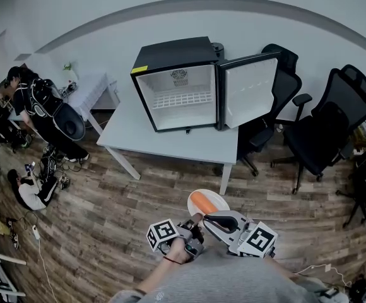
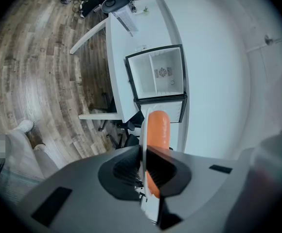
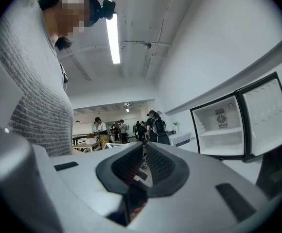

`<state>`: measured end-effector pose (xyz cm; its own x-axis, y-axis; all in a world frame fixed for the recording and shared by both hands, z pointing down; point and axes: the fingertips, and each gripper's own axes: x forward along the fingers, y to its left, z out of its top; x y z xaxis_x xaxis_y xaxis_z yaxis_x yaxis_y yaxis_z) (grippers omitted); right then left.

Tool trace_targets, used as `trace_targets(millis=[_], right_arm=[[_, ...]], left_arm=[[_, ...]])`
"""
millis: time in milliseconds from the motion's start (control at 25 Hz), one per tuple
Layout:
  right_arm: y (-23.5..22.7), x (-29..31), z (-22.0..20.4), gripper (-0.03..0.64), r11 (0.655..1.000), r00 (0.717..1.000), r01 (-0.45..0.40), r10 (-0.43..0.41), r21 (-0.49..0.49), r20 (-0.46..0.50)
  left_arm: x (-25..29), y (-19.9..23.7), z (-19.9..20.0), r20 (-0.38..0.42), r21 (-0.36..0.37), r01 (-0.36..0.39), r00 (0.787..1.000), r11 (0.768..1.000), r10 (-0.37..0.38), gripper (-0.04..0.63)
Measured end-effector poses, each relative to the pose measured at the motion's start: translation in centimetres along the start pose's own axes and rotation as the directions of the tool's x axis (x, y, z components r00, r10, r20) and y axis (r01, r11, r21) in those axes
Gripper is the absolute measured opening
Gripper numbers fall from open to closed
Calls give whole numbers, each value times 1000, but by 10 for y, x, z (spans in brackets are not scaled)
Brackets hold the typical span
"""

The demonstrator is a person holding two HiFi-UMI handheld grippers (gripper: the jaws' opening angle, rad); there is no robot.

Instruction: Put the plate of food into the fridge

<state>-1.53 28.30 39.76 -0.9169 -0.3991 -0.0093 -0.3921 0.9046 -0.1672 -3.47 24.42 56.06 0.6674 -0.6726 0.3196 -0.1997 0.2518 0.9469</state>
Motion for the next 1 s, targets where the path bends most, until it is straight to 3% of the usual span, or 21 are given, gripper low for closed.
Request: trace_targets(millis=[320,600,1000], right_arm=[[5,-10,-4,15,995,995,-98,98,7,-13],[-5,-30,-5,15,994,993,-113,113,1,-15],[-1,-46,-9,15,979,979,-202,202,1,-28]], left_arm=[[13,-3,-9,17,-6,3,1000,1000,-3,32],[25,-4,-19,59,-25,17,998,1000,-15,32],[32,-3,-30,113,-57,33,993,998,-26,33]])
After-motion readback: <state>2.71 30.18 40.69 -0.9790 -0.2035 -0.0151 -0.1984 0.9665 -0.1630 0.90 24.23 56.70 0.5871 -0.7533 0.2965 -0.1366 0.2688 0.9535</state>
